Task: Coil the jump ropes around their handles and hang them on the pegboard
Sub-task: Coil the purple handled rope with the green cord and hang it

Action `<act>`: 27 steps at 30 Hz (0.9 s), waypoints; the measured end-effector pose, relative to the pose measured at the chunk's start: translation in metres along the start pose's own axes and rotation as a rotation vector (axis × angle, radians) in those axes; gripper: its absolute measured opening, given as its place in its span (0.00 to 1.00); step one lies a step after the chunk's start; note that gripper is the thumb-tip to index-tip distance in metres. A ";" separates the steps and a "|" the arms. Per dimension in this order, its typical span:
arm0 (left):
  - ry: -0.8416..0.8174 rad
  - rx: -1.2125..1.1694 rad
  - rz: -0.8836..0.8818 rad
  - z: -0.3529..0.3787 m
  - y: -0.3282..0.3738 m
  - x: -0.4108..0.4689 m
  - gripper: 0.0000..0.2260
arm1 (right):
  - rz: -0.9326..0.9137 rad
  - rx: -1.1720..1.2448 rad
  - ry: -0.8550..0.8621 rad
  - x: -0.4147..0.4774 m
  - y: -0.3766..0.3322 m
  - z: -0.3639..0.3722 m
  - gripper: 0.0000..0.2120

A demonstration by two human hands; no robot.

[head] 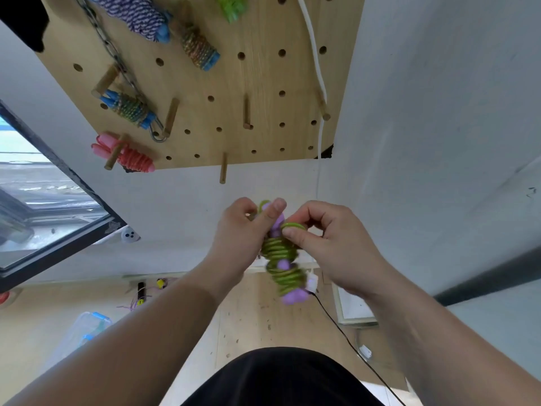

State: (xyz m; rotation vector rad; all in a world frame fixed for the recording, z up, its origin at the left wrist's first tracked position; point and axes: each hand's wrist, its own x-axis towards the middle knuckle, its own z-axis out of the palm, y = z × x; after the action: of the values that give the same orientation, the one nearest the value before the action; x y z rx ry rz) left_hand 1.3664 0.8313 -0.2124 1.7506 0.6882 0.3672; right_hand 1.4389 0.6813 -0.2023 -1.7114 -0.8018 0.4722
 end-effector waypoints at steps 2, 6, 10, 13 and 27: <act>0.103 -0.001 -0.076 0.004 0.003 -0.001 0.25 | -0.017 0.027 0.040 -0.004 0.008 0.010 0.04; -0.035 -0.097 -0.223 0.011 0.009 -0.006 0.24 | -0.053 0.044 0.162 -0.008 0.014 0.019 0.04; -0.085 -0.219 -0.283 0.008 0.010 -0.006 0.18 | -0.051 0.053 0.221 -0.002 0.016 0.014 0.06; -0.382 -0.352 -0.333 -0.003 0.011 -0.013 0.13 | -0.027 0.113 0.230 0.000 0.021 0.009 0.06; -0.204 0.623 0.351 -0.011 -0.021 -0.003 0.33 | -0.047 -0.189 0.065 -0.001 0.031 -0.009 0.08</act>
State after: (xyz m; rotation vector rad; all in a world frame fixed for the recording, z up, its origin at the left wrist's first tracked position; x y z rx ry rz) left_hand 1.3527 0.8414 -0.2295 2.4752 0.3587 0.2126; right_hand 1.4529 0.6703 -0.2292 -1.8675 -0.8596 0.3156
